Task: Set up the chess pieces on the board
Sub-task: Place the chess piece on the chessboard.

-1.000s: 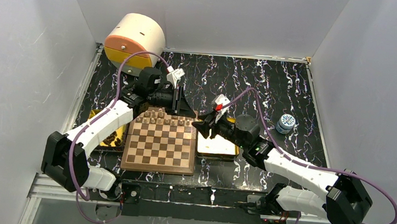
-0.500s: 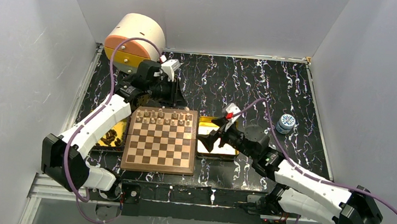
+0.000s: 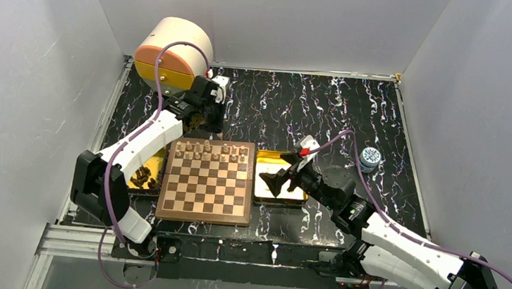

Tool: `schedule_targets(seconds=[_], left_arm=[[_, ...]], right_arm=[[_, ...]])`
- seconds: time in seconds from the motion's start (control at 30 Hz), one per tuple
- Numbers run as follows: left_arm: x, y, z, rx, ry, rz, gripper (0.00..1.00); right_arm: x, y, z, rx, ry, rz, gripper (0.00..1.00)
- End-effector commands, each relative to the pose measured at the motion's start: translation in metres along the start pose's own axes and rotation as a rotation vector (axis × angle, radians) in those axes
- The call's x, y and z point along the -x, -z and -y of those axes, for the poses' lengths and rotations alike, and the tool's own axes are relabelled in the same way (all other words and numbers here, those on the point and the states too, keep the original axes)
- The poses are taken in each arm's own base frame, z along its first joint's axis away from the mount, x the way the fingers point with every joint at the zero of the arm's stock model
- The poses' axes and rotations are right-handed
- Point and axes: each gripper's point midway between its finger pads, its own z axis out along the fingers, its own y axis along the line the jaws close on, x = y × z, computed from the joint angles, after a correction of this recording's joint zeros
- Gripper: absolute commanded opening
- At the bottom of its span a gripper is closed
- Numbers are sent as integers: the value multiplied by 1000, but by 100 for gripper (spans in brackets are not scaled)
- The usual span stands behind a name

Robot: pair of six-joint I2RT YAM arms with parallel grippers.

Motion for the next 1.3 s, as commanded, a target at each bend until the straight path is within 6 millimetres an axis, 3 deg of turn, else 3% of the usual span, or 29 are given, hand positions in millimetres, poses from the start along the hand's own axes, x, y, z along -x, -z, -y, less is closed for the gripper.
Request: schedule_targets(seconds=[0.0,0.23,0.67,1.27], left_arm=[[-4,-8,-24,126,-36,4,11],[-23,-30,-24,112,-36,-39,11],[-48,-53,-30,119,-54,-100,11],[-55,-64,-28,105,-55,-127,13]], right_arm=[[16,5,4,-22,5,64,99],[16,5,4,-26,1,63,99],[14,2,5,-29,2,59,99],[16,1,7,-38,19,71,99]])
